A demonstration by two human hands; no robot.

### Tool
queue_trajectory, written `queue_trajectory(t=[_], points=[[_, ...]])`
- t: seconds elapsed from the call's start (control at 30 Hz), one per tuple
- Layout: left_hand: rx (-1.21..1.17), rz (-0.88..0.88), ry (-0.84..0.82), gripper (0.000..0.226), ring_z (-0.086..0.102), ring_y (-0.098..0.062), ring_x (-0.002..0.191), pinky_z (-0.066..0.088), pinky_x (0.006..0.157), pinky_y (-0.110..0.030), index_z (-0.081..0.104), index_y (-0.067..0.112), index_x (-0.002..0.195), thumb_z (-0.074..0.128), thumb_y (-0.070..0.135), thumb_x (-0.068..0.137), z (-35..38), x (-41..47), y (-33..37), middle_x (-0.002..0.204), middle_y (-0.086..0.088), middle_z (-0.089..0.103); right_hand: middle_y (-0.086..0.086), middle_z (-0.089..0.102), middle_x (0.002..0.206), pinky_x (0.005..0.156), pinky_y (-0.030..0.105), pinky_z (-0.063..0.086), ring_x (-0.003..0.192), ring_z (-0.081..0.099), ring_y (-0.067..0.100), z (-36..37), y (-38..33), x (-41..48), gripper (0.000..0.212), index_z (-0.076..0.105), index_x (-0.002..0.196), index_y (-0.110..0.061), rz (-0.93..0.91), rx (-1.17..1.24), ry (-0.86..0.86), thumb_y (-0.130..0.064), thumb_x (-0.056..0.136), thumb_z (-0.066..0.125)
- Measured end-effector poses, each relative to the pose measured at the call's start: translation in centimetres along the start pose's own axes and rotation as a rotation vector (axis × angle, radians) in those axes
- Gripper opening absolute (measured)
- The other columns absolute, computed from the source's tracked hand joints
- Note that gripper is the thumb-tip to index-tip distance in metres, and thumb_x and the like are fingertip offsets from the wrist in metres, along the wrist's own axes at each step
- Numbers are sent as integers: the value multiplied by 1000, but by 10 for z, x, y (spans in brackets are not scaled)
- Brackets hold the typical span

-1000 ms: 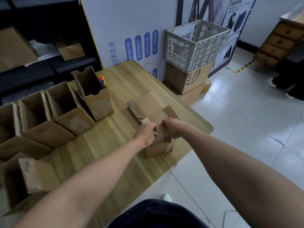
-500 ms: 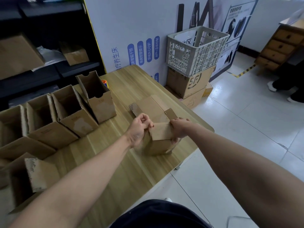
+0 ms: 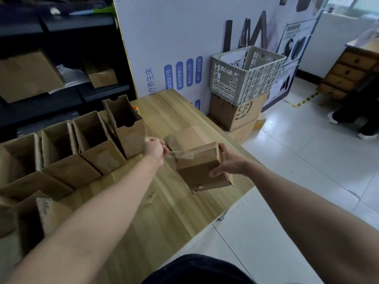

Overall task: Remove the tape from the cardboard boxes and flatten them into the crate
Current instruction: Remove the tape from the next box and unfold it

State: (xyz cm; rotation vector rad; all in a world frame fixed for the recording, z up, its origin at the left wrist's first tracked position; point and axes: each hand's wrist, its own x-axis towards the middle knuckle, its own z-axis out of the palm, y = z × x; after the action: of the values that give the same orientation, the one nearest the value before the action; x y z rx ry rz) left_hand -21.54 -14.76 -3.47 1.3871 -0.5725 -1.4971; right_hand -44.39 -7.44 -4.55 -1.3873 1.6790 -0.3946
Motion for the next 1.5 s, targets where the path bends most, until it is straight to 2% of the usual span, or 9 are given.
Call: queue_trajectory(t=[0.07,0.2,0.3,0.6,0.8,1.0,1.17,1.4,1.5], points=[[464,236,85,22,52,-19,61,49,55,-28,43,12,82,32,-2,95,-16,10,0,83,-14,56,-3,44,117,99,42,43,115,45,25,-8,11,-4,110,16,143,-31,16,88,24,-16,60,87],[999,402,-165,28,49,-25,105,42,92,-33,60,7,91,52,33,94,-11,6,-18,114,-12,48,-6,43,114,95,33,40,113,43,20,-1,4,2,110,17,142,-30,-17,124,31,-12,59,87],[1022,406,-272,52,47,-15,102,42,87,-27,54,14,94,64,60,75,1,-4,-24,110,-2,40,-6,40,115,91,30,40,111,41,18,7,-3,8,110,15,141,-31,-59,99,50,-12,59,86],[1005,578,-141,18,57,-21,78,43,66,-29,64,9,82,60,26,88,-3,-6,-23,85,-4,63,5,30,134,102,45,41,122,37,27,20,-7,14,116,7,144,-31,-130,100,90,-14,60,86],[1037,638,-54,18,56,-21,79,40,66,-28,62,9,83,50,17,94,-10,-3,-24,92,-5,60,-2,19,142,105,45,37,126,30,23,14,-30,24,112,13,145,-27,-304,-348,173,-35,60,85],[585,379,169,15,63,-21,70,57,76,-39,59,7,86,47,2,93,-36,16,-17,81,-7,62,0,26,134,99,41,44,118,38,22,12,-28,34,106,20,143,-21,-250,-404,161,-36,61,85],[728,261,431,13,62,-30,92,45,77,-28,64,5,83,52,-2,85,-92,37,-30,100,-16,68,-7,24,114,77,28,50,105,40,18,-4,-18,44,100,27,138,-19,-173,-241,312,-29,59,87],[1222,284,228,17,56,-27,79,41,64,-32,56,13,82,43,5,90,-102,37,-76,96,-14,63,0,29,127,87,29,43,108,38,16,-3,-28,61,102,26,139,-18,-233,-294,306,-31,58,87],[1267,261,31,19,57,-30,98,45,77,-31,56,8,100,38,8,94,-108,38,-102,108,-12,54,-1,29,127,83,26,38,104,37,14,-1,-35,68,101,25,139,-19,-295,-333,265,-31,60,86]])
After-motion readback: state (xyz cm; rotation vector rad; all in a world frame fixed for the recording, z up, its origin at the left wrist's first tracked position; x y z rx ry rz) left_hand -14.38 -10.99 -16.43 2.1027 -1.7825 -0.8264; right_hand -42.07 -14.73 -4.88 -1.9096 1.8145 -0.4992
